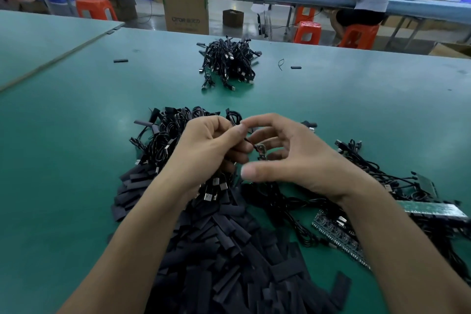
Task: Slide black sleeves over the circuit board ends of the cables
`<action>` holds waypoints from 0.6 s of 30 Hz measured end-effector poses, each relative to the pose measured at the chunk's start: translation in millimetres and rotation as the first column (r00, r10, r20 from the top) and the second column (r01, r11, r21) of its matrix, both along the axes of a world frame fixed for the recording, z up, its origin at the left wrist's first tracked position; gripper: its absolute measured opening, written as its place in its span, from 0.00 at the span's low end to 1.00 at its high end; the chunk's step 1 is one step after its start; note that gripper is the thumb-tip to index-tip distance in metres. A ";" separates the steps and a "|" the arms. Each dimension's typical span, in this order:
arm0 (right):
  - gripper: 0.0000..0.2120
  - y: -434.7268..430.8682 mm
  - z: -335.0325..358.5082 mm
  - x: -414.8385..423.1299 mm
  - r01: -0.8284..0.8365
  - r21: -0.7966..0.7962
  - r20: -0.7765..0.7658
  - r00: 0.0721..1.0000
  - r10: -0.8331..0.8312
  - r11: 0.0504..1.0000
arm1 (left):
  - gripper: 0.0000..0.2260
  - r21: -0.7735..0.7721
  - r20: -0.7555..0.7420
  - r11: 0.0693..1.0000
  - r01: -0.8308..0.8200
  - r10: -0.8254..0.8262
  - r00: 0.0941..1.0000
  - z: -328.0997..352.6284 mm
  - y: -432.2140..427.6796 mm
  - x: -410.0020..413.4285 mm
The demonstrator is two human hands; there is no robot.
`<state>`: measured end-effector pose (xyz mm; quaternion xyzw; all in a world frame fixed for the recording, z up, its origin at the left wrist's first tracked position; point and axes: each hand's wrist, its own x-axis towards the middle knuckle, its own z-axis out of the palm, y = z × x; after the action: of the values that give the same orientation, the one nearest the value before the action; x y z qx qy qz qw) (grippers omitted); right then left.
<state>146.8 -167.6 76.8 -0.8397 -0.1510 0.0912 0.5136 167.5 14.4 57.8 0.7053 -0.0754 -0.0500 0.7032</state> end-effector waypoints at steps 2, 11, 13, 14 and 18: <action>0.36 0.8 -2.7 -2.2 0.016 -0.151 0.063 0.998 -0.007 0.988 | 0.10 -0.025 0.014 0.999 -0.043 0.044 0.999 -0.3 1.1 0.8; 0.12 4.3 -13.5 4.9 0.297 0.194 0.282 0.896 -0.343 0.935 | 0.14 0.096 0.092 0.975 -0.202 0.193 0.977 -1.9 5.7 4.4; 0.11 3.0 -15.2 6.6 0.293 0.252 0.260 0.897 -0.356 0.922 | 0.16 0.192 0.247 0.928 -0.320 0.270 0.931 -5.0 8.5 5.2; 0.11 2.3 -16.4 7.7 0.285 0.271 0.242 0.905 -0.351 0.919 | 0.16 0.210 0.319 0.913 -0.348 0.273 0.908 -5.2 9.2 4.7; 0.07 2.0 -18.3 10.6 0.186 0.354 0.160 0.954 -0.255 0.917 | 0.06 0.188 0.441 0.946 -0.264 0.159 0.883 -2.1 4.8 1.4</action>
<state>157.5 -165.7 58.5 -0.7567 -0.1197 -0.0805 0.6377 168.8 19.2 55.7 0.7839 -0.1401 0.1715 0.5801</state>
